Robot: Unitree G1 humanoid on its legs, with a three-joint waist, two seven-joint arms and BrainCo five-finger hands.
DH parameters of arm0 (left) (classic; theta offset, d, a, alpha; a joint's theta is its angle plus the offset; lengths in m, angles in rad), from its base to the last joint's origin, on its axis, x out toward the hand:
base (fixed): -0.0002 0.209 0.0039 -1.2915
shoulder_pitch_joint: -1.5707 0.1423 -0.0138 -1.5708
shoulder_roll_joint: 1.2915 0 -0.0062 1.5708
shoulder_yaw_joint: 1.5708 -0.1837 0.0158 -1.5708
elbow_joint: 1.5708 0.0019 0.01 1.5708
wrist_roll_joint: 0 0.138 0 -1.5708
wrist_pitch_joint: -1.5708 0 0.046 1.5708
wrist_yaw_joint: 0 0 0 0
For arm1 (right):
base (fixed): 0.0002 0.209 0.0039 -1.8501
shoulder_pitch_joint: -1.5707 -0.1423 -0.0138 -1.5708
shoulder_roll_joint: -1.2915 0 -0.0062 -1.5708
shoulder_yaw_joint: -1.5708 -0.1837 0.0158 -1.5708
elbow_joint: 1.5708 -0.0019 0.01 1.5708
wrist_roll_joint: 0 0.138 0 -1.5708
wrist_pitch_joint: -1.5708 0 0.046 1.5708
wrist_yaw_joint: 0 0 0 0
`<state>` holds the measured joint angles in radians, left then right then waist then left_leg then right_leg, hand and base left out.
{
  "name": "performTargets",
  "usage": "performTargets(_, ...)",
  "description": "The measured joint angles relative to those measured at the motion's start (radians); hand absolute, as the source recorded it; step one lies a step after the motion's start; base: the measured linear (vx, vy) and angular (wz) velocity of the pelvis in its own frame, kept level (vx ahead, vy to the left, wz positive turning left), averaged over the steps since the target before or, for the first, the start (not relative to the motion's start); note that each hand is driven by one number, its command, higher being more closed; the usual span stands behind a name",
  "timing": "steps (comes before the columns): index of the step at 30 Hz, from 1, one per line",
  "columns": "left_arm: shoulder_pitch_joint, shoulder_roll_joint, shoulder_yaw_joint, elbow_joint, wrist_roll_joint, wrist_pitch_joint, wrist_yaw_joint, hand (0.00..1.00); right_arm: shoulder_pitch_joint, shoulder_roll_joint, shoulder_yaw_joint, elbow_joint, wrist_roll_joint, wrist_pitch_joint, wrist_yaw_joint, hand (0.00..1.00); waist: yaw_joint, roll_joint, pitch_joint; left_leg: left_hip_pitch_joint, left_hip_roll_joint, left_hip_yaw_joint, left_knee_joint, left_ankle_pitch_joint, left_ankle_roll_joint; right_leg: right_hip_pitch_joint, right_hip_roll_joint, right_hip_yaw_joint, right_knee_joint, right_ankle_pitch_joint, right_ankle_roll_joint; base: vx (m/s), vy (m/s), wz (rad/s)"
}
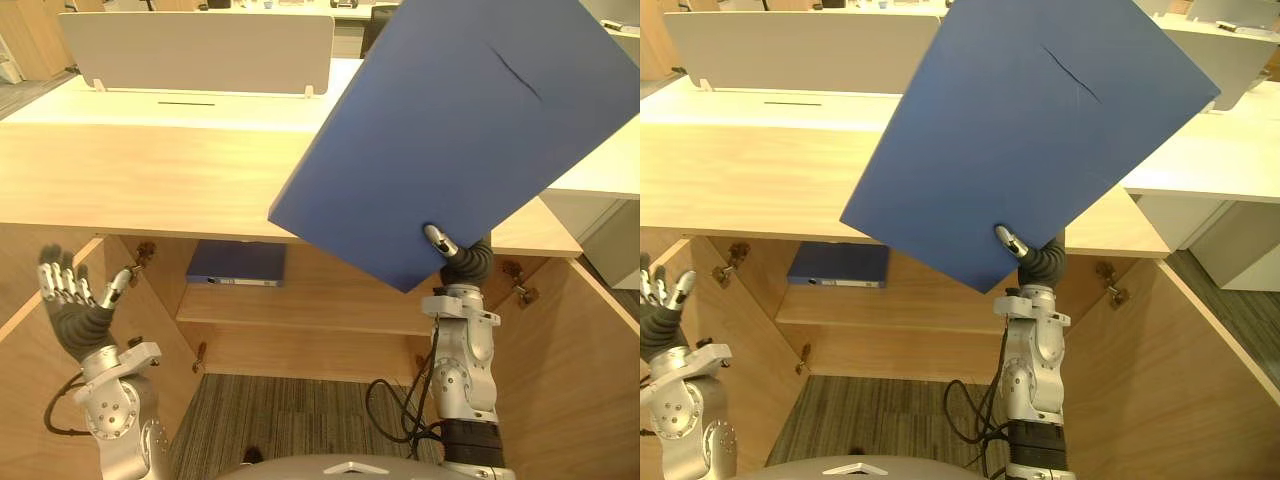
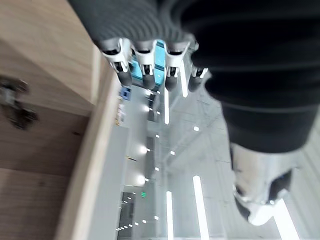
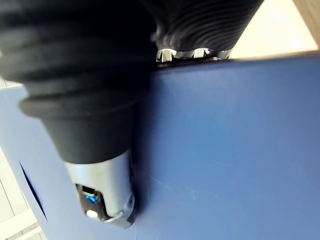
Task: Walk over to the cabinet, pick up the folder, carry it to the office cabinet, place the folder inside the office cabinet, then close the office cabinet door
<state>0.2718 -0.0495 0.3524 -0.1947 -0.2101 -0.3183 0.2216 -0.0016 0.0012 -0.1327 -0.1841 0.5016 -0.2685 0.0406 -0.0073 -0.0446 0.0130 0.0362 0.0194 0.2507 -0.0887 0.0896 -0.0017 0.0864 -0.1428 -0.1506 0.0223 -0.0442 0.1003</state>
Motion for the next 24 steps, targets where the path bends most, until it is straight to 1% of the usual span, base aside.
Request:
performTargets(1,0.007,0.001,0.003,0.067,0.002,0.024,0.014,0.0,0.01,0.0,-0.002,0.0,-0.007,0.002,-0.005,1.0,0.001,0.001,0.004,0.0,0.0,-0.001,0.0,0.0,0.0,0.0,0.0,-0.001,0.0,-0.001,0.0,0.0,0.0,0.0)
performTargets(3,0.013,0.002,0.009,0.131,0.023,0.043,0.015,0.0,0.011,0.0,-0.005,0.0,-0.034,0.003,-0.007,1.0,0.001,0.002,0.011,-0.001,0.0,-0.001,0.0,0.0,0.0,0.0,0.0,-0.001,0.0,-0.002,0.0,0.0,0.0,0.0)
performTargets(4,0.017,0.002,0.009,0.176,0.043,0.06,0.014,0.0,0.011,0.0,-0.006,0.0,-0.04,0.003,-0.007,1.0,0.001,0.001,0.015,-0.001,0.0,-0.001,0.0,-0.001,-0.001,0.0,0.0,-0.001,0.0,-0.003,0.0,0.0,0.0,0.0)
performTargets(5,0.019,0.002,0.008,0.196,0.049,0.067,0.014,0.0,0.012,0.0,-0.006,0.0,-0.044,0.003,-0.007,1.0,0.001,0.0,0.018,-0.002,0.0,-0.001,0.0,-0.001,-0.002,-0.001,0.0,-0.002,0.0,-0.003,0.0,0.0,0.0,0.0)
performTargets(7,0.021,0.009,0.006,0.292,0.108,0.084,0.014,0.0,0.025,0.0,-0.004,0.0,-0.081,0.003,-0.009,1.0,0.003,-0.003,0.022,-0.003,0.001,-0.002,0.0,-0.003,-0.003,-0.002,0.001,-0.002,0.0,-0.006,-0.001,0.02,0.004,0.0)
performTargets(8,0.021,0.014,0.004,0.317,0.12,0.089,0.013,0.0,0.029,0.0,-0.002,0.0,-0.091,0.003,-0.01,1.0,0.003,-0.003,0.022,-0.003,0.001,-0.001,0.0,-0.003,-0.004,-0.002,0.001,-0.002,0.0,-0.007,-0.002,0.03,0.007,0.0)
performTargets(10,0.023,0.027,-0.002,0.434,0.17,0.11,-0.001,0.0,0.041,-0.001,0.015,0.0,-0.147,0.005,-0.029,1.0,0.003,-0.003,0.023,-0.003,0.001,-0.001,0.0,-0.004,-0.004,-0.003,0.001,-0.002,0.0,-0.01,-0.002,0.04,0.005,-0.01)
performTargets(11,0.023,0.03,-0.002,0.465,0.181,0.115,-0.009,0.0,0.042,-0.001,0.017,0.0,-0.157,0.005,-0.031,1.0,0.003,-0.003,0.023,-0.003,0.001,-0.001,0.0,-0.004,-0.005,-0.003,0.001,-0.002,0.0,-0.011,-0.002,0.04,0.003,-0.01)
performTargets(13,0.023,0.042,-0.003,0.601,0.217,0.129,-0.017,0.0,0.043,-0.003,0.043,0.0,-0.181,0.006,-0.038,1.0,0.001,-0.006,0.026,-0.003,0.003,0.0,0.0,-0.005,-0.005,-0.003,0.003,-0.001,0.0,-0.013,-0.004,0.04,0.0,-0.01)
performTargets(15,0.023,0.051,-0.004,0.689,0.238,0.144,-0.019,0.0,0.046,-0.004,0.067,0.0,-0.199,0.006,-0.042,1.0,0.0,-0.01,0.028,-0.003,0.006,0.0,0.0,-0.005,-0.005,-0.004,0.006,-0.001,-0.001,-0.014,-0.005,0.0,0.0,0.0)
performTargets(17,0.024,0.058,-0.008,0.762,0.259,0.15,-0.028,0.0,0.051,-0.009,0.101,0.0,-0.224,0.006,-0.043,1.0,0.0,-0.013,0.03,-0.003,0.009,0.001,0.0,-0.005,-0.005,-0.005,0.008,0.001,0.0,-0.015,-0.007,0.01,-0.003,-0.02)
performTargets(19,0.025,0.086,-0.062,0.848,0.294,0.161,-0.038,0.0,0.052,-0.029,0.16,0.0,-0.257,0.006,-0.043,1.0,0.0,-0.013,0.03,-0.003,0.012,0.005,0.0,-0.009,-0.011,-0.007,0.01,0.005,-0.001,-0.016,-0.008,0.02,-0.002,-0.05)
performTargets(24,0.023,0.103,-0.124,0.935,0.354,0.167,-0.053,0.0,0.052,-0.073,0.25,0.0,-0.351,0.005,-0.037,1.0,0.004,-0.012,0.031,-0.003,0.014,0.014,0.0,-0.014,-0.016,-0.011,0.012,0.015,-0.001,-0.016,-0.008,0.01,0.004,-0.05)
